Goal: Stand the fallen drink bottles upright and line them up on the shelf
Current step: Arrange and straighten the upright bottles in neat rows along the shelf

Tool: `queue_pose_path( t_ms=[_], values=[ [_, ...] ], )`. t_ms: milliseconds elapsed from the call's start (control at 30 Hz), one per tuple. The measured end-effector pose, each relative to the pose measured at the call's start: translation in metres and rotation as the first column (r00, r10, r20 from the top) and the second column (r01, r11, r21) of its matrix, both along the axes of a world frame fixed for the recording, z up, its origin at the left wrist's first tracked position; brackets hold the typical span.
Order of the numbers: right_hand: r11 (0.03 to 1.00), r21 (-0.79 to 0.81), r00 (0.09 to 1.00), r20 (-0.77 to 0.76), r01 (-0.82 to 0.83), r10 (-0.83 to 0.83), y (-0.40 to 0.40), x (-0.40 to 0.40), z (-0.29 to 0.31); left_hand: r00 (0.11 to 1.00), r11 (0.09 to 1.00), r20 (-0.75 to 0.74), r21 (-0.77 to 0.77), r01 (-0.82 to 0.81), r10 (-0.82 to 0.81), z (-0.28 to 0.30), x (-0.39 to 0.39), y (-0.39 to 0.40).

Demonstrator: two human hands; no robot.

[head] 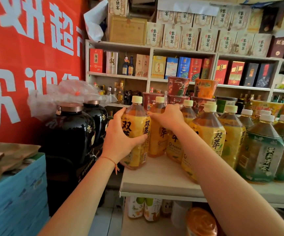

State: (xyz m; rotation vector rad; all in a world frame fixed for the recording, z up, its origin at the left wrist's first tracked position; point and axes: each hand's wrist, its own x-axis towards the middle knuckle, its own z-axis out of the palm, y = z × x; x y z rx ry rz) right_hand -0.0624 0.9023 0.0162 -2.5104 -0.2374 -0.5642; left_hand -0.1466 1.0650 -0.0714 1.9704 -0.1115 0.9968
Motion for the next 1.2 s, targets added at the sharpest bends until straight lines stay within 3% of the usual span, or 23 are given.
queue_pose_path(
  t_ms=[200, 300, 433, 633, 900, 967, 1033, 1200],
  values=[
    [0.997, 0.078, 0.988, 0.154, 0.002, -0.014, 0.005, -0.006, -0.005, 1.0, 1.0, 0.015, 0.0, -0.011, 0.011, -0.002, 0.001, 0.001],
    [0.995, 0.083, 0.991, 0.13, -0.054, 0.043, 0.001, -0.005, -0.002, 1.0, 1.0, 0.015, 0.005, -0.019, 0.018, 0.0, 0.001, 0.001],
    [0.999, 0.009, 0.998, 0.041, -0.053, 0.052, -0.005, -0.006, 0.005, 1.0, 1.0, 0.004, 0.02, -0.019, 0.019, -0.002, 0.002, 0.002],
    [0.988, -0.128, 0.995, 0.037, -0.09, 0.095, -0.011, -0.005, 0.009, 0.999, 0.999, 0.0, 0.031, -0.035, 0.035, 0.001, -0.011, -0.005],
    [0.986, -0.032, 0.983, 0.07, -0.167, 0.168, -0.008, -0.014, 0.006, 0.982, 0.975, 0.032, 0.123, -0.187, 0.185, 0.004, -0.034, -0.033],
    [0.98, 0.046, 0.978, 0.091, -0.193, 0.188, -0.01, -0.019, 0.001, 0.967, 0.956, 0.018, 0.151, -0.253, 0.253, 0.004, -0.04, -0.043],
    [0.933, 0.259, 0.968, 0.093, -0.25, 0.234, -0.013, -0.025, -0.004, 0.95, 0.933, 0.0, 0.189, -0.306, 0.312, 0.005, -0.044, -0.054],
    [0.628, 0.747, 0.913, -0.069, -0.219, 0.401, -0.017, -0.05, -0.031, 0.934, 0.891, 0.042, 0.288, -0.351, 0.354, 0.003, -0.05, -0.066]
  ],
)
